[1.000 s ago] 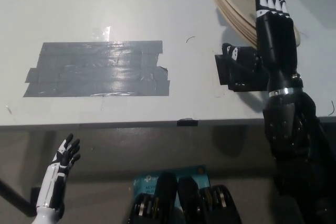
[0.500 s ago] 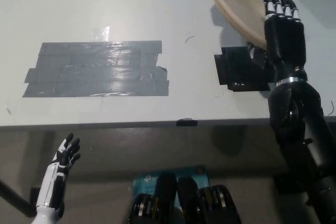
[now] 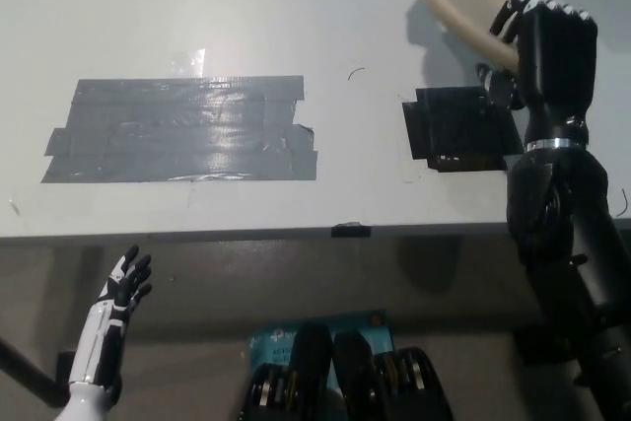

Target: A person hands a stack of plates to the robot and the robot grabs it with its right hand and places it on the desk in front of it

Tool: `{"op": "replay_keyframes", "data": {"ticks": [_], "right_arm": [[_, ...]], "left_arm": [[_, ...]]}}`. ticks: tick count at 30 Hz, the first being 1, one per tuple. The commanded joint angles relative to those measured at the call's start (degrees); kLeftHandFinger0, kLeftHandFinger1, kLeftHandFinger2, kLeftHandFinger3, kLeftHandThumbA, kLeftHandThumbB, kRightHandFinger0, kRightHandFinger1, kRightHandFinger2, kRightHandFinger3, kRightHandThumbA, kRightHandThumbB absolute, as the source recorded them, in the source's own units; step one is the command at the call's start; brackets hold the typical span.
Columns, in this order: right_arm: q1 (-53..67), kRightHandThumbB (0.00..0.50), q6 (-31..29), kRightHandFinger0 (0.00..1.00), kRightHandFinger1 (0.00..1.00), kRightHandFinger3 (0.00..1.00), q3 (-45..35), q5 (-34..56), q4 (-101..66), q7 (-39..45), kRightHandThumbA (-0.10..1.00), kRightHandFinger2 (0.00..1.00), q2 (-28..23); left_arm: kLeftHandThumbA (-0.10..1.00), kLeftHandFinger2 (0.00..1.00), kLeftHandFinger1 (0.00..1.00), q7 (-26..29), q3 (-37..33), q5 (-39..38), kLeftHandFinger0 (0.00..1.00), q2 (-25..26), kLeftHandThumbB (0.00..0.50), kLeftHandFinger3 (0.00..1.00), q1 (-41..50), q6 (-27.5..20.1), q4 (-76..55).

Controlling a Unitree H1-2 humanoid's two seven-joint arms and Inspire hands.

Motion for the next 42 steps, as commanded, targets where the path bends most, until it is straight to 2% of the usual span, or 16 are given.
{"op": "replay_keyframes", "data": {"ticks": [1, 5, 9, 11, 13, 16, 17, 23, 26, 27, 28, 29, 30, 35, 39, 42], "right_arm": [[-3.2, 0.013, -4.5, 0.00, 0.00, 0.07, -0.9, 1.4, -4.0, -6.0, 1.00, 0.15, 0.0], [-2.0, 0.007, -5.4, 0.00, 0.00, 0.06, -1.0, 2.1, -7.2, -6.4, 0.95, 0.18, -0.4], [-0.4, 0.005, -4.8, 0.00, 0.00, 0.23, -1.2, 2.3, -11.8, -4.9, 0.98, 0.27, -0.6], [-0.3, 0.000, -4.3, 0.00, 0.00, 0.28, -1.1, 1.9, -12.7, -4.4, 0.96, 0.28, -0.8], [-0.3, 0.000, -4.1, 0.00, 0.00, 0.24, -1.1, 1.7, -12.7, -4.2, 0.89, 0.27, -1.1], [-0.4, 0.012, -4.4, 0.00, 0.00, 0.22, -1.4, 2.3, -11.8, -4.2, 0.85, 0.26, -1.5], [-0.4, 0.010, -5.2, 0.00, 0.00, 0.15, -1.3, 2.6, -10.3, -5.0, 0.80, 0.21, -1.7], [-0.1, 0.013, -6.0, 0.00, 0.00, 0.08, -0.3, 2.4, -4.2, -5.3, 0.79, 0.16, -2.7], [-0.4, 0.018, -7.0, 0.00, 0.00, 0.08, 0.4, 2.3, -0.1, -6.4, 0.79, 0.16, -2.8], [-0.5, 0.022, -7.0, 0.00, 0.00, 0.14, 0.6, 2.3, 1.1, -6.4, 0.78, 0.18, -2.8], [-0.7, 0.024, -7.3, 0.00, 0.00, 0.16, 1.1, 2.2, 3.2, -6.7, 0.75, 0.14, -2.9], [-0.9, 0.025, -8.0, 0.00, 0.00, 0.15, 1.4, 2.1, 4.7, -7.4, 0.67, 0.03, -3.1], [-1.4, 0.025, -8.7, 0.00, 0.00, 0.11, 2.0, 2.0, 7.5, -8.1, 0.66, 0.00, -3.2], [-4.3, 0.030, -10.4, 0.00, 0.00, 0.01, 4.7, 1.3, 18.4, -10.8, 0.67, 0.00, -3.3], [-7.1, 0.049, -11.3, 0.00, 0.00, 0.01, 7.1, 0.3, 24.9, -14.1, 0.65, 0.01, -3.4], [-9.1, 0.016, -11.4, 0.00, 0.00, 0.01, 9.5, -1.0, 28.5, -16.4, 0.80, 0.02, -3.2]], "left_arm": [[0.98, 1.00, 1.00, -0.6, -0.3, 0.6, 1.00, 1.1, 0.175, 1.00, -0.8, -1.2, -1.2], [0.99, 1.00, 1.00, -0.9, -0.6, 0.6, 1.00, 1.1, 0.164, 1.00, 0.0, -1.8, -1.1], [0.98, 1.00, 1.00, -0.8, -1.0, 1.2, 1.00, 0.9, 0.168, 1.00, 1.9, -1.7, -1.8], [0.98, 1.00, 1.00, -0.8, -1.0, 1.0, 1.00, 0.9, 0.156, 1.00, 2.4, -1.8, -1.9], [0.97, 1.00, 1.00, -0.8, -1.0, 1.0, 1.00, 0.9, 0.151, 1.00, 2.5, -1.9, -2.0], [0.94, 0.99, 1.00, -0.7, -0.9, 0.5, 0.99, 0.7, 0.139, 1.00, 2.6, -2.3, -1.7], [0.94, 0.99, 1.00, -0.7, -0.8, 0.5, 1.00, 0.7, 0.139, 1.00, 2.7, -1.8, -2.0], [0.94, 1.00, 1.00, -0.8, -1.0, 0.4, 1.00, 0.7, 0.139, 1.00, 2.8, -1.6, -2.1], [0.94, 1.00, 1.00, -0.8, -0.9, 0.4, 1.00, 0.7, 0.143, 1.00, 2.8, -2.1, -1.7], [0.94, 1.00, 1.00, -0.8, -1.0, 0.5, 1.00, 0.7, 0.145, 1.00, 2.7, -2.3, -1.7], [0.94, 0.99, 1.00, -0.8, -1.0, 0.4, 1.00, 0.7, 0.149, 1.00, 2.7, -2.5, -1.5], [0.94, 0.99, 1.00, -0.9, -1.0, 0.4, 1.00, 0.7, 0.150, 1.00, 2.7, -2.4, -1.6], [0.94, 0.98, 1.00, -0.9, -1.1, 0.5, 1.00, 0.7, 0.149, 1.00, 2.5, -2.4, -1.6], [0.94, 0.97, 1.00, -0.9, -1.0, 0.2, 1.00, 0.6, 0.162, 1.00, 2.6, -1.5, -2.1], [0.93, 0.97, 1.00, -1.1, -1.1, -0.2, 0.99, 0.5, 0.144, 1.00, 2.3, -2.2, -1.8], [0.92, 0.96, 1.00, -1.2, -1.1, -0.5, 0.97, 0.5, 0.149, 1.00, 2.3, -2.3, -1.7]]}}
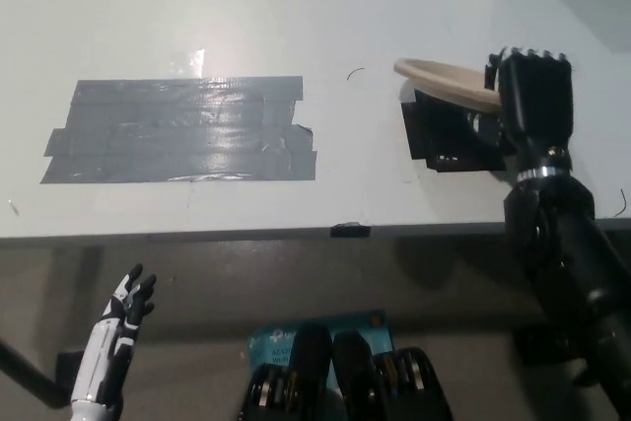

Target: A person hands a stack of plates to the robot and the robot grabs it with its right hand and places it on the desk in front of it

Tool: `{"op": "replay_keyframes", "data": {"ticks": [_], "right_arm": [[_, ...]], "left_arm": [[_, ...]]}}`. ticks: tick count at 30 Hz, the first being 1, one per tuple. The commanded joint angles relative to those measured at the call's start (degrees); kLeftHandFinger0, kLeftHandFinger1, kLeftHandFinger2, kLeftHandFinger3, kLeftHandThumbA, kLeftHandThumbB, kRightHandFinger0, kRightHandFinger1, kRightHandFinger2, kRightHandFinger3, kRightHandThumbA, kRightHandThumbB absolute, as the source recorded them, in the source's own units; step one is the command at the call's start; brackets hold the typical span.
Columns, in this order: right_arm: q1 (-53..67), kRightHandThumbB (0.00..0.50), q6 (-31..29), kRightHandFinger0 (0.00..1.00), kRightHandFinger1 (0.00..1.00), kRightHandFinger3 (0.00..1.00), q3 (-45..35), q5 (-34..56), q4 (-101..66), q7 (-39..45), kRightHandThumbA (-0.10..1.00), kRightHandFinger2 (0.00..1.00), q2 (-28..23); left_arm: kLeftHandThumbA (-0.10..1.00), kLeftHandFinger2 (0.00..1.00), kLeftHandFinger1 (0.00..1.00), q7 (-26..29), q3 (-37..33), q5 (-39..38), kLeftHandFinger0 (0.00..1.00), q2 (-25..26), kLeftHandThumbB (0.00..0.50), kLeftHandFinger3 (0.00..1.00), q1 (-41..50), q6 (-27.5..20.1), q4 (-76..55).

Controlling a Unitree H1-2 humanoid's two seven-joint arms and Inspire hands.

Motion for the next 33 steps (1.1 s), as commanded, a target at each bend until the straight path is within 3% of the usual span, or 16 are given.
{"op": "replay_keyframes", "data": {"ticks": [1, 5, 7, 8, 9, 10, 11, 12, 13, 14, 15, 18, 24, 25, 28, 33], "right_arm": [[-5.5, 0.011, -2.5, 0.00, 0.00, 0.02, 3.2, -2.5, 4.2, -6.3, 0.84, 0.02, -0.6], [-6.2, 0.007, -2.0, 0.00, 0.00, 0.03, 6.6, -4.2, 6.3, -7.7, 0.82, 0.00, -0.6], [-6.1, 0.049, 0.6, 0.00, 0.00, 0.05, 7.4, -4.1, 6.0, -5.3, 0.85, 0.00, -0.3], [-5.8, 0.077, 2.6, 0.00, 0.01, 0.13, 7.5, -3.8, 4.7, -2.0, 0.87, 0.07, -0.3], [-5.5, 0.167, 3.9, 0.06, 0.13, 0.35, 7.5, -3.0, 2.6, 1.9, 0.92, 0.27, -0.5], [-4.6, 0.232, 4.7, 0.25, 0.37, 0.59, 6.6, 0.7, -2.4, 11.3, 0.90, 0.54, -1.1], [-4.3, 0.241, 4.9, 0.28, 0.39, 0.72, 6.2, 2.1, -4.1, 14.6, 0.89, 0.57, -1.4], [-4.1, 0.294, 6.3, 0.65, 0.77, 1.00, 5.9, 4.6, -7.4, 21.1, 0.88, 0.90, -1.9], [-3.9, 0.356, 7.9, 0.91, 1.00, 1.00, 5.8, 8.5, -12.3, 30.4, 0.84, 1.00, -3.2], [-3.6, 0.370, 9.5, 1.00, 1.00, 1.00, 5.9, 12.4, -17.0, 37.9, 0.82, 1.00, -4.6], [-3.6, 0.427, 11.0, 1.00, 1.00, 1.00, 6.1, 15.5, -20.9, 43.7, 0.80, 1.00, -6.1], [-3.4, 0.494, 15.3, 1.00, 1.00, 1.00, 6.9, 21.1, -30.8, 53.8, 0.73, 1.00, -9.9], [-3.5, 0.500, 20.0, 1.00, 1.00, 1.00, 8.1, 29.6, -41.9, 64.4, 0.72, 1.00, -15.8], [-3.5, 0.499, 21.7, 1.00, 1.00, 1.00, 8.1, 34.6, -46.1, 67.9, 0.67, 1.00, -18.3], [-3.9, 0.500, 24.2, 1.00, 1.00, 1.00, 7.2, 42.1, -51.2, 72.4, 0.68, 1.00, -21.9], [-4.4, 0.500, 24.3, 1.00, 1.00, 1.00, 3.2, 57.6, -54.5, 76.5, 0.60, 1.00, -25.8]], "left_arm": [[0.92, 0.96, 1.00, -1.2, -0.3, -1.1, 0.97, 0.4, 0.152, 1.00, -0.2, -1.7, -1.6], [0.92, 0.97, 1.00, -1.4, -0.4, -0.9, 0.99, 0.4, 0.173, 1.00, -0.4, -1.1, -1.8], [0.92, 0.97, 1.00, -1.4, -0.4, -0.8, 0.99, 0.4, 0.173, 1.00, -0.4, -0.8, -2.0], [0.92, 0.97, 1.00, -1.5, -0.3, -0.9, 0.98, 0.4, 0.177, 1.00, -0.5, -0.7, -2.1], [0.93, 0.97, 1.00, -1.5, -0.3, -0.9, 0.98, 0.4, 0.177, 1.00, -0.5, -0.5, -2.2], [0.93, 0.97, 1.00, -1.6, -0.3, -0.9, 0.98, 0.4, 0.178, 1.00, -0.6, -0.2, -2.5], [0.93, 0.97, 1.00, -1.6, -0.3, -0.9, 0.98, 0.4, 0.178, 1.00, -0.7, -0.1, -2.6], [0.94, 0.97, 1.00, -1.6, -0.3, -0.6, 0.99, 0.6, 0.188, 1.00, -0.9, -0.3, -2.5], [0.95, 0.97, 1.00, -1.6, -0.3, -0.6, 0.99, 0.7, 0.189, 1.00, -1.3, -0.7, -2.2], [0.95, 0.97, 1.00, -1.7, -0.3, -0.6, 0.98, 0.7, 0.189, 1.00, -1.4, -0.9, -2.0], [0.95, 0.97, 1.00, -1.7, -0.2, -0.5, 0.98, 0.9, 0.188, 1.00, -1.7, -0.9, -2.0], [0.95, 0.97, 1.00, -1.6, -0.1, -0.3, 0.98, 1.0, 0.178, 1.00, -2.1, -0.7, -1.9], [0.96, 0.98, 1.00, -1.7, 0.0, -0.8, 0.97, 1.0, 0.178, 1.00, -2.3, -0.9, -1.7], [0.96, 0.98, 1.00, -1.8, 0.0, -0.8, 0.96, 1.0, 0.170, 1.00, -2.3, -1.0, -1.7], [0.97, 0.98, 1.00, -1.8, 0.0, -0.6, 0.95, 1.2, 0.159, 1.00, -2.6, -1.1, -1.6], [0.98, 0.96, 0.98, -1.8, 0.2, -0.9, 0.93, 1.3, 0.150, 1.00, -3.5, -1.0, -1.2]]}}
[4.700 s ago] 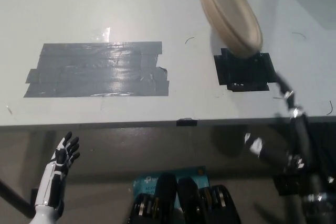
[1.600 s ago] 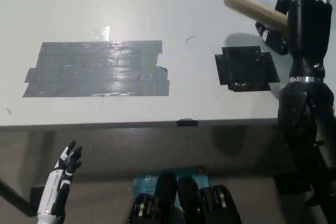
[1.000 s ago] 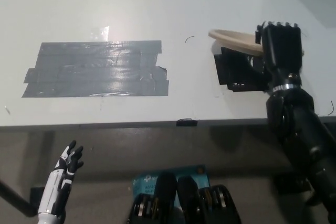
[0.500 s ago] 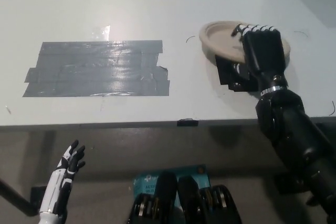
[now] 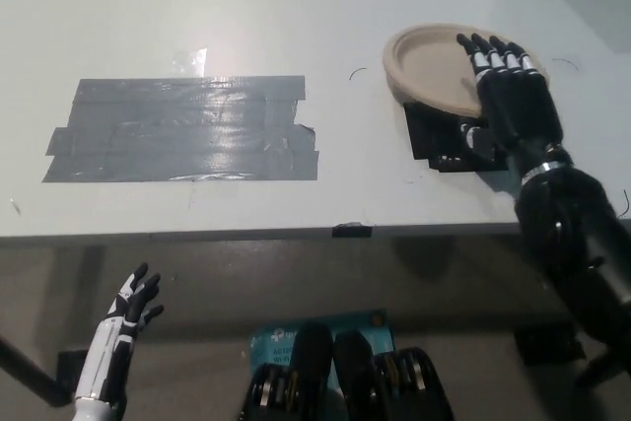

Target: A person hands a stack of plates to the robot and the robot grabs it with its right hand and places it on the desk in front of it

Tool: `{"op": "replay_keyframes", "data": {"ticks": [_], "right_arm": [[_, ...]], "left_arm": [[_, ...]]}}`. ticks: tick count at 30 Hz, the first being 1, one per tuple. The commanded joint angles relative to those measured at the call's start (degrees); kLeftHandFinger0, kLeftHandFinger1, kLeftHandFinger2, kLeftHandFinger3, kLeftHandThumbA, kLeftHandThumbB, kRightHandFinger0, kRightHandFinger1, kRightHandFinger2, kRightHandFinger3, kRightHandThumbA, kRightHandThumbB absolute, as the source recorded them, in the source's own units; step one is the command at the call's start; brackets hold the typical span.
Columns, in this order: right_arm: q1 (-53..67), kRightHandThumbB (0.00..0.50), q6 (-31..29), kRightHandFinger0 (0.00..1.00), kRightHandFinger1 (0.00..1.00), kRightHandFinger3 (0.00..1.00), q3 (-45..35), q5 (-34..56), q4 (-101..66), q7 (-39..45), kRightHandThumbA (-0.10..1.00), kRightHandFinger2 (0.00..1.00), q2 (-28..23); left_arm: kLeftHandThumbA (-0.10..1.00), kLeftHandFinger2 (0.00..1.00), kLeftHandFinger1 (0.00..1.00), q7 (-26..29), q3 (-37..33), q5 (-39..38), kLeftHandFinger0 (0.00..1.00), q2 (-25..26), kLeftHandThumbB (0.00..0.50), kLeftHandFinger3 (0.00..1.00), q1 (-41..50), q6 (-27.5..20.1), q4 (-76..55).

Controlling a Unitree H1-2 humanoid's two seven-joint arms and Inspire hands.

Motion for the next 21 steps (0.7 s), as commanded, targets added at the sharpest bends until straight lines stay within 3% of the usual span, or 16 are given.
{"op": "replay_keyframes", "data": {"ticks": [1, 5, 8, 10, 13, 15, 17, 21], "right_arm": [[-7.8, 0.500, 17.7, 1.00, 1.00, 1.00, -4.1, 50.7, -38.4, 52.1, 0.61, 1.00, -19.3], [-7.5, 0.500, 17.7, 1.00, 1.00, 1.00, -9.5, 61.2, -42.9, 50.8, 0.68, 1.00, -19.7], [-7.6, 0.500, 15.7, 1.00, 1.00, 1.00, -13.1, 65.3, -46.4, 48.9, 0.89, 1.00, -19.8], [-7.9, 0.500, 14.0, 1.00, 1.00, 1.00, -15.1, 68.6, -48.6, 47.4, 0.95, 1.00, -20.5], [-8.5, 0.500, 13.4, 1.00, 1.00, 1.00, -17.0, 72.7, -52.5, 46.2, 0.97, 1.00, -22.4], [-8.7, 0.500, 14.7, 1.00, 1.00, 1.00, -18.6, 76.2, -54.7, 45.4, 0.87, 1.00, -23.4], [-8.6, 0.500, 15.1, 1.00, 1.00, 1.00, -19.8, 79.3, -56.3, 44.7, 0.84, 1.00, -24.0], [-5.8, 0.500, 9.0, 1.00, 1.00, 1.00, -22.7, 83.8, -61.6, 37.9, 0.86, 1.00, -24.8]], "left_arm": [[0.98, 0.96, 0.98, -1.0, 0.3, -0.9, 0.94, 1.4, 0.150, 1.00, -3.2, -1.8, -1.4], [0.98, 0.97, 0.99, -1.2, 0.3, -1.4, 0.94, 1.3, 0.146, 1.00, -4.0, -1.3, -1.1], [0.98, 0.97, 0.99, -1.3, 0.3, -1.4, 0.94, 1.4, 0.155, 1.00, -4.9, -0.9, -0.9], [0.98, 0.97, 1.00, -1.3, 0.3, -1.5, 0.94, 1.3, 0.160, 1.00, -5.9, -0.4, -0.7], [0.97, 0.98, 1.00, -1.6, 0.3, -1.9, 0.95, 1.3, 0.144, 1.00, -6.7, -0.1, -0.6], [0.97, 0.99, 1.00, -1.7, 0.2, -1.8, 0.95, 1.4, 0.132, 1.00, -7.3, -0.3, -0.3], [0.97, 0.99, 1.00, -1.7, 0.1, -1.6, 0.95, 1.5, 0.130, 1.00, -7.7, -0.4, 0.0], [0.98, 1.00, 1.00, -2.0, -0.2, -1.5, 0.99, 1.6, 0.128, 1.00, -8.7, 0.2, 0.1]]}}
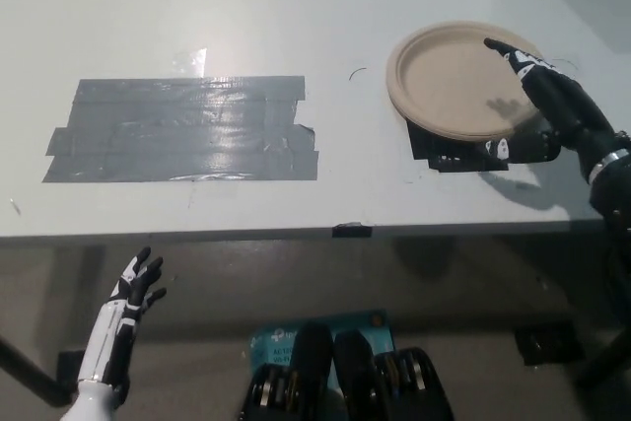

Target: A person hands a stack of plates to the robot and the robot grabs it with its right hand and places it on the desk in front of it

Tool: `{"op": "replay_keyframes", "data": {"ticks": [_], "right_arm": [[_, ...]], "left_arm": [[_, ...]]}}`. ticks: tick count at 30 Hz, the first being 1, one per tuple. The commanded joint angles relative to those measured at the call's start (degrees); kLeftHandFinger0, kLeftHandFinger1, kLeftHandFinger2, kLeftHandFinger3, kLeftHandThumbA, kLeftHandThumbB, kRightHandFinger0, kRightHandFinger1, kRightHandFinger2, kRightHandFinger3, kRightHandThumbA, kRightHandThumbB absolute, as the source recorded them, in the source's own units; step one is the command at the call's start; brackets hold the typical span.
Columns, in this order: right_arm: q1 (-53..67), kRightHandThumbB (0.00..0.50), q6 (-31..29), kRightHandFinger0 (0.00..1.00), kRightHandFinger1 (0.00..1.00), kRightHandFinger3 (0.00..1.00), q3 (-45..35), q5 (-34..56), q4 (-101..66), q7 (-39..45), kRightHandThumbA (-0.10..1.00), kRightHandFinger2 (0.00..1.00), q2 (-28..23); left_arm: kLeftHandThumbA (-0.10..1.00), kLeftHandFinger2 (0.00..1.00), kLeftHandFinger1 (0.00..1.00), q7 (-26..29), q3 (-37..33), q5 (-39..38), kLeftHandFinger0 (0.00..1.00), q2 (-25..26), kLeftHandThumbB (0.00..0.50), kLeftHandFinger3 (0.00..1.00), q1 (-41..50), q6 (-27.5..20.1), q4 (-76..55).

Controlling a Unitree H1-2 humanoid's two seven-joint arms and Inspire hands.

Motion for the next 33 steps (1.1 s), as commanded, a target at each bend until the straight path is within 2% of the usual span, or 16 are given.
{"op": "replay_keyframes", "data": {"ticks": [1, 3, 9, 13, 14, 15, 16, 17, 19, 20, 24, 25, 26, 29, 30, 33], "right_arm": [[-9.0, 0.500, 4.2, 1.00, 1.00, 1.00, -18.2, 60.5, -45.0, 19.3, 0.86, 1.00, -16.5], [-5.9, 0.500, 1.7, 1.00, 1.00, 1.00, -19.2, 57.8, -48.7, 12.6, 0.94, 1.00, -15.2], [-0.3, 0.500, -3.1, 1.00, 1.00, 1.00, -20.0, 56.7, -53.8, 6.0, 0.95, 1.00, -14.0], [8.0, 0.500, -5.6, 1.00, 1.00, 1.00, -19.6, 60.0, -58.7, 0.4, 0.81, 1.00, -13.1], [10.4, 0.500, -5.6, 1.00, 1.00, 1.00, -19.2, 59.6, -59.7, -1.0, 0.85, 1.00, -12.3], [14.9, 0.481, -4.9, 1.00, 1.00, 1.00, -18.3, 59.3, -61.7, -3.8, 0.85, 1.00, -10.5], [17.3, 0.442, -4.4, 1.00, 1.00, 1.00, -17.8, 57.7, -62.3, -5.0, 0.95, 1.00, -8.7], [20.3, 0.477, -3.9, 1.00, 1.00, 1.00, -17.5, 55.1, -62.3, -5.8, 1.00, 1.00, -6.0], [24.4, 0.465, -4.0, 1.00, 1.00, 1.00, -17.2, 52.0, -61.0, -5.6, 1.00, 1.00, -2.8], [27.2, 0.427, -4.7, 1.00, 1.00, 1.00, -16.9, 49.4, -59.1, -5.2, 1.00, 1.00, -0.6], [34.1, 0.425, -2.5, 1.00, 1.00, 1.00, -15.2, 42.1, -51.4, -3.3, 1.00, 1.00, 6.1], [34.7, 0.411, -2.3, 1.00, 1.00, 1.00, -15.0, 41.8, -49.6, -2.7, 1.00, 1.00, 7.0], [36.1, 0.365, -3.0, 1.00, 1.00, 1.00, -14.2, 40.2, -43.7, -1.7, 1.00, 1.00, 10.0], [37.2, 0.335, -3.7, 1.00, 1.00, 1.00, -13.8, 38.5, -37.5, -0.5, 1.00, 1.00, 13.1], [37.4, 0.230, -4.2, 1.00, 1.00, 1.00, -13.7, 37.4, -33.7, 0.3, 1.00, 1.00, 14.6], [37.6, 0.149, -4.4, 1.00, 1.00, 1.00, -13.5, 35.0, -29.5, 1.2, 1.00, 1.00, 16.2]], "left_arm": [[0.98, 1.00, 1.00, -2.0, -0.3, -1.6, 0.99, 1.6, 0.127, 1.00, -6.4, 0.0, -0.2], [0.98, 1.00, 1.00, -2.2, -0.3, -1.8, 0.99, 1.6, 0.131, 1.00, -7.0, 0.4, -0.2], [0.97, 1.00, 1.00, -2.4, -0.4, -2.3, 1.00, 1.3, 0.138, 1.00, -7.9, 0.5, 0.2], [1.00, 1.00, 1.00, -2.9, -0.5, -2.2, 1.00, 1.5, 0.179, 1.00, -7.7, -0.2, 0.5], [1.00, 1.00, 1.00, -3.2, -0.5, -2.5, 1.00, 1.5, 0.185, 1.00, -7.6, -0.2, 0.6], [1.00, 1.00, 1.00, -3.9, -0.5, -3.5, 1.00, 1.5, 0.189, 1.00, -7.2, -0.3, 0.6], [1.00, 1.00, 1.00, -4.3, -0.5, -4.0, 1.00, 1.5, 0.195, 1.00, -6.9, -0.4, 0.6], [1.00, 1.00, 1.00, -4.7, -0.6, -4.6, 1.00, 1.4, 0.197, 1.00, -6.5, -0.6, 0.5], [1.00, 1.00, 1.00, -5.3, -0.8, -5.1, 1.00, 1.4, 0.214, 1.00, -5.8, -0.9, 0.3], [1.00, 1.00, 1.00, -5.4, -1.0, -5.1, 1.00, 1.4, 0.231, 1.00, -5.3, -0.9, 0.0], [1.00, 1.00, 1.00, -6.4, -1.5, -5.7, 1.00, 1.3, 0.243, 1.00, -3.8, -1.8, 0.0], [1.00, 1.00, 1.00, -6.5, -1.5, -5.7, 1.00, 1.3, 0.235, 1.00, -3.4, -1.9, -0.1], [1.00, 1.00, 1.00, -6.4, -1.7, -5.3, 1.00, 1.2, 0.237, 1.00, -2.5, -1.8, -0.5], [1.00, 1.00, 1.00, -6.2, -1.9, -5.0, 1.00, 1.0, 0.236, 1.00, -1.1, -1.9, -1.1], [1.00, 1.00, 1.00, -6.1, -1.9, -5.2, 1.00, 0.9, 0.232, 1.00, -0.2, -1.8, -1.6], [1.00, 1.00, 1.00, -6.1, -1.8, -5.4, 1.00, 1.0, 0.222, 1.00, 0.7, -2.2, -1.9]]}}
